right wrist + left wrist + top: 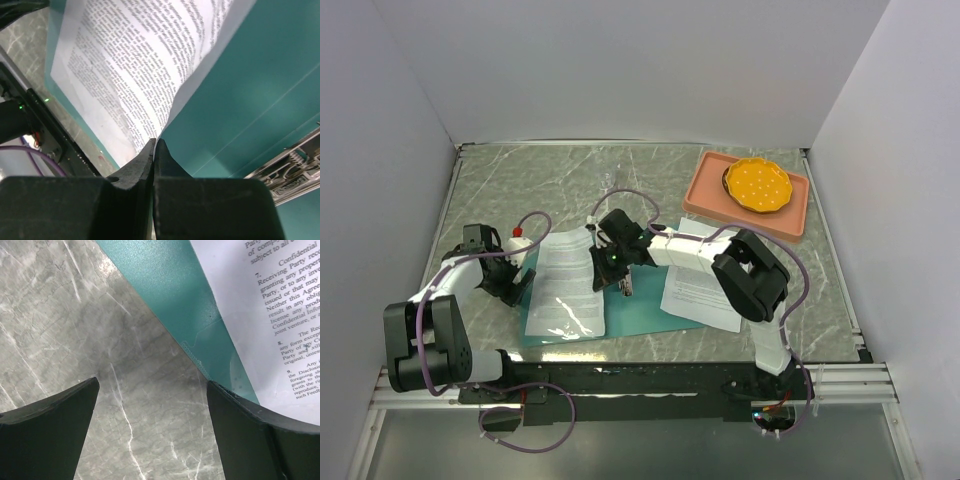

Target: Put the files into the folder

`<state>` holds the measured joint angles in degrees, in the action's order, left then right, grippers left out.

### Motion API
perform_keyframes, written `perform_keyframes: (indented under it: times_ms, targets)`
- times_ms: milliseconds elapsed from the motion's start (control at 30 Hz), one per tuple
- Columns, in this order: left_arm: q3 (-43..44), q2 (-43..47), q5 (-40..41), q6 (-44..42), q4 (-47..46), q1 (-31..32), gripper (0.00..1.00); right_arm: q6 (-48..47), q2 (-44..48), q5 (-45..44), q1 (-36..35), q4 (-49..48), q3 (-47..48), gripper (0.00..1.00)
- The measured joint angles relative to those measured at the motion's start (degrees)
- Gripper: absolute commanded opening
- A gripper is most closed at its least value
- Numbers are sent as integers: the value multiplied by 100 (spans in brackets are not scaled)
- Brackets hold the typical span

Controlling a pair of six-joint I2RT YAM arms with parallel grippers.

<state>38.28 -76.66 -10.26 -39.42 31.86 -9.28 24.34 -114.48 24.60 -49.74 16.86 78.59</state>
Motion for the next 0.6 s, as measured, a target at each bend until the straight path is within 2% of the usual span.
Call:
perform_keyframes:
  times_ms: [600]
  targets:
    - [4, -7, 22, 31, 2, 0, 97, -365, 7, 214, -74, 240, -118, 0]
